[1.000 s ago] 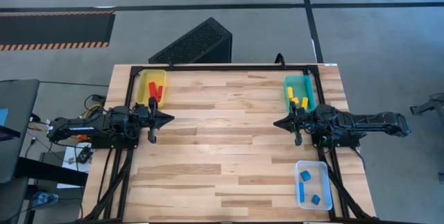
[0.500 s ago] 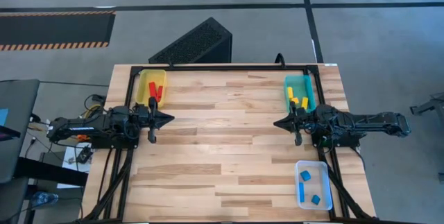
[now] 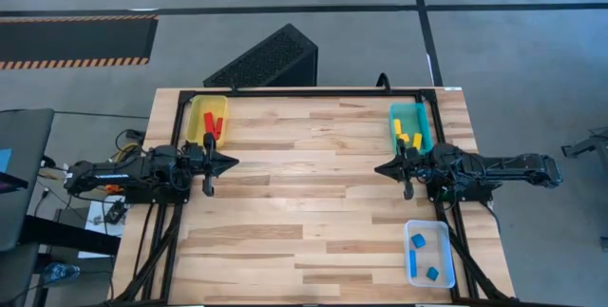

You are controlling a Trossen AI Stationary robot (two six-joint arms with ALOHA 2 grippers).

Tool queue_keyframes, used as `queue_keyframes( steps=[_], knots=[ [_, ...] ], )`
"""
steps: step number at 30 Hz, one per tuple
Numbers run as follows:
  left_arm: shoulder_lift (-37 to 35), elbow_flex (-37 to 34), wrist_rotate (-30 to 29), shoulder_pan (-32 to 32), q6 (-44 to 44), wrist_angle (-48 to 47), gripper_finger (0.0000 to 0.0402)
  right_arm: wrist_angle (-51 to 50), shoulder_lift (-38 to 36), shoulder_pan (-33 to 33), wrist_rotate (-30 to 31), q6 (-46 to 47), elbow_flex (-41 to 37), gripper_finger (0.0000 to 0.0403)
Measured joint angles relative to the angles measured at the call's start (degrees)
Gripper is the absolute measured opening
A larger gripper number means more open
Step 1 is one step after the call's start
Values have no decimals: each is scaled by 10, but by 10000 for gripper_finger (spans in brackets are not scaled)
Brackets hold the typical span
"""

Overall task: Sort & place blocks by color
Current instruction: Return to Home Position

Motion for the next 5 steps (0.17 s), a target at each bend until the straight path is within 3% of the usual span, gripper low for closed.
queue_keyframes(
  steps=[5],
  knots=[
    [0, 0, 0, 0, 0, 0, 0, 0, 0, 0, 0, 0, 0, 27]
  ],
)
